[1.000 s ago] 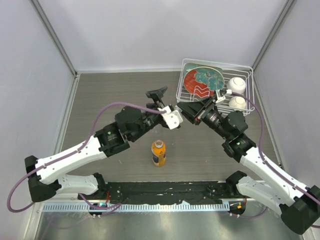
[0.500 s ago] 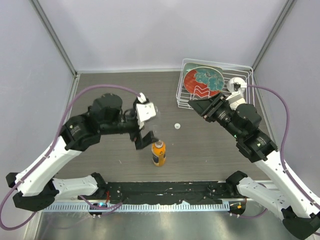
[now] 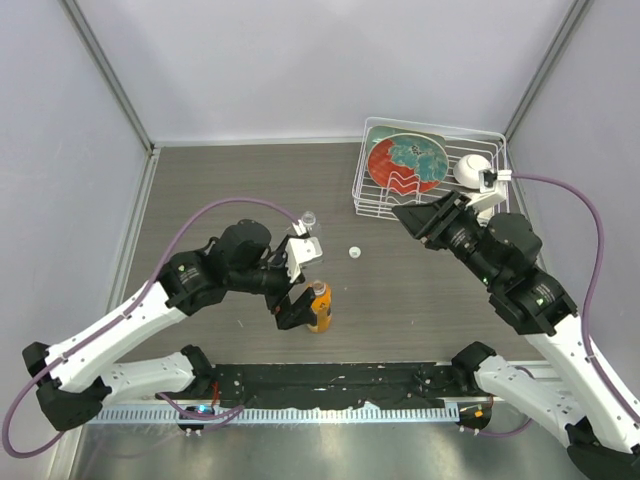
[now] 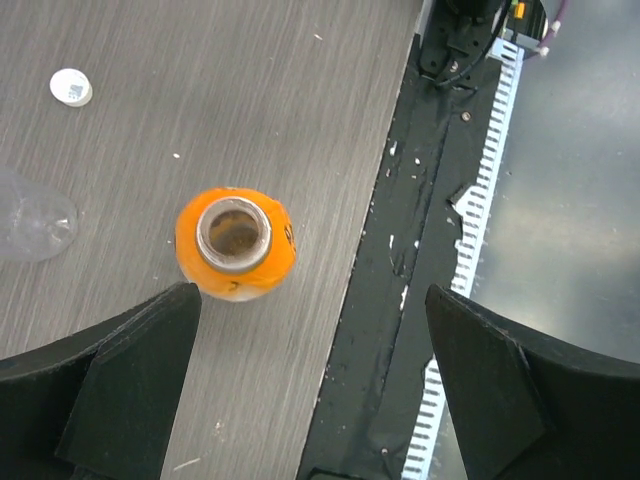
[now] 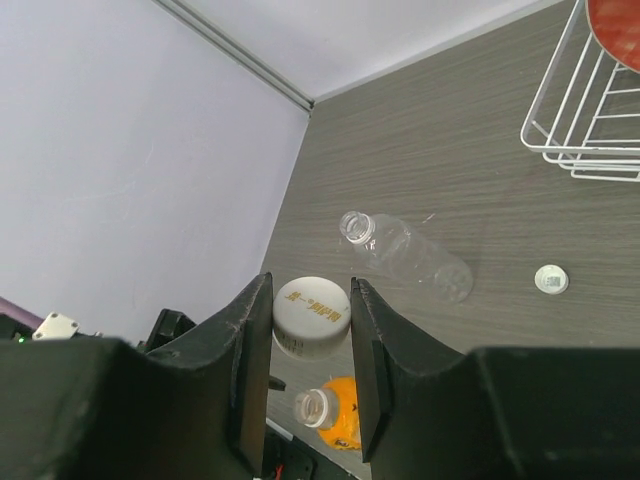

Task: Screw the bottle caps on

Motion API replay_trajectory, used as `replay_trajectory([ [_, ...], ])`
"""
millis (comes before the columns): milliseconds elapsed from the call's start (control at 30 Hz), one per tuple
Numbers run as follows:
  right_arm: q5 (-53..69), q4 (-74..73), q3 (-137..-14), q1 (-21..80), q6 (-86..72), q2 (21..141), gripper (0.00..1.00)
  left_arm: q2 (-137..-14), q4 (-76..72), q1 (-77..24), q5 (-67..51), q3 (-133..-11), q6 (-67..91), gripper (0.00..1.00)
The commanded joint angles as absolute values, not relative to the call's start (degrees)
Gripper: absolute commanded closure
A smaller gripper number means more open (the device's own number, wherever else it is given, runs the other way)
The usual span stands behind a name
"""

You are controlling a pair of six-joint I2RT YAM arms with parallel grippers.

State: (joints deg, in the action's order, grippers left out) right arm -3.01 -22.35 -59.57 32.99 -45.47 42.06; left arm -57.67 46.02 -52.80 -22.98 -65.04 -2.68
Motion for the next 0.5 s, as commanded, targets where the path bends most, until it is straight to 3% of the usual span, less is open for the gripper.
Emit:
replay_trajectory([
  [0, -5.01, -21.71, -60.38, 33.14, -43.77, 39.11, 0.96, -58.18, 36.05, -52.73, -20.32, -62.67, -0.88, 0.0],
  [467, -5.45, -21.62, -59.33, 33.22, -43.16, 36.92, 0.99, -64.33, 30.85, -52.65, -20.92, -59.32, -3.33, 0.0],
])
